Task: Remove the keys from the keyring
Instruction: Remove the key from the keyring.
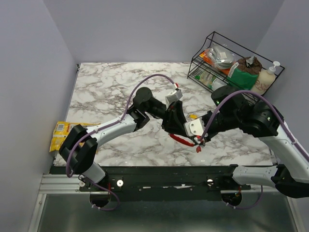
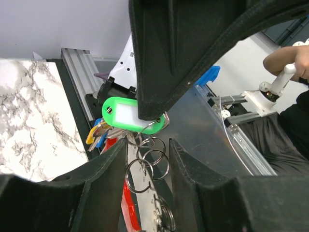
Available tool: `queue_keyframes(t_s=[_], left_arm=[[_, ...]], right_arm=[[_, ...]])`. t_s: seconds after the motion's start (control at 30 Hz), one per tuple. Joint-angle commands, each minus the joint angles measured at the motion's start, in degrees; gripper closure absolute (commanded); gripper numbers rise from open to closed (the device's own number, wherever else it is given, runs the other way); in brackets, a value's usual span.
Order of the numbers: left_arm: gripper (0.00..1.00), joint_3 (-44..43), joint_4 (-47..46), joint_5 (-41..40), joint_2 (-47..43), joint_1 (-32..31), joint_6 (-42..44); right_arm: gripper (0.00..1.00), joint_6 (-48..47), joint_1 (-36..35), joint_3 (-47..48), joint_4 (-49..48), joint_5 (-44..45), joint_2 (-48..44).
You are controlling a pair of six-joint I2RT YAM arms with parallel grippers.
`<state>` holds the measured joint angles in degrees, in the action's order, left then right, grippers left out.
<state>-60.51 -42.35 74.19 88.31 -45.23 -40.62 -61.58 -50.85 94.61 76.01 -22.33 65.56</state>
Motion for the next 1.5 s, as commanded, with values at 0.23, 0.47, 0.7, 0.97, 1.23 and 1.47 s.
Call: queue_keyframes(t_s=[0.23, 0.47, 0.7, 0.97, 1.23, 1.47], left_arm=[[0.49, -0.13, -0.11, -0.36, -0.07, -0.21, 1.32], [0.48, -0.22, 1.74, -0.63, -0.77, 0.58, 2.56], [0.48, -0.57, 0.26, -0.28, 0.28, 0.67, 1.08], [0.5, 0.04, -11.79, 0.69, 1.86, 0.76, -8.33], [0.57, 0.74, -12.06, 0.69, 1.07, 0.76, -8.16], [0.66, 1.18, -14.42, 1.3, 0.98, 0.76, -9.91]], right_arm=[[0.99, -0.64, -1.36, 1.45, -1.04, -0.35, 0.53], [0.99, -0.64, -1.36, 2.34, -0.33, -1.14, -0.96], [0.99, -0.82, -1.36, 1.28, -0.25, -1.05, -1.66], [0.99, -0.82, -1.36, -0.48, -0.25, -1.05, -2.37], [0.99, -0.91, -1.36, -0.3, 0.19, -1.93, -2.63], [0.99, -0.47, -1.27, -0.3, -0.95, 0.26, -3.07]])
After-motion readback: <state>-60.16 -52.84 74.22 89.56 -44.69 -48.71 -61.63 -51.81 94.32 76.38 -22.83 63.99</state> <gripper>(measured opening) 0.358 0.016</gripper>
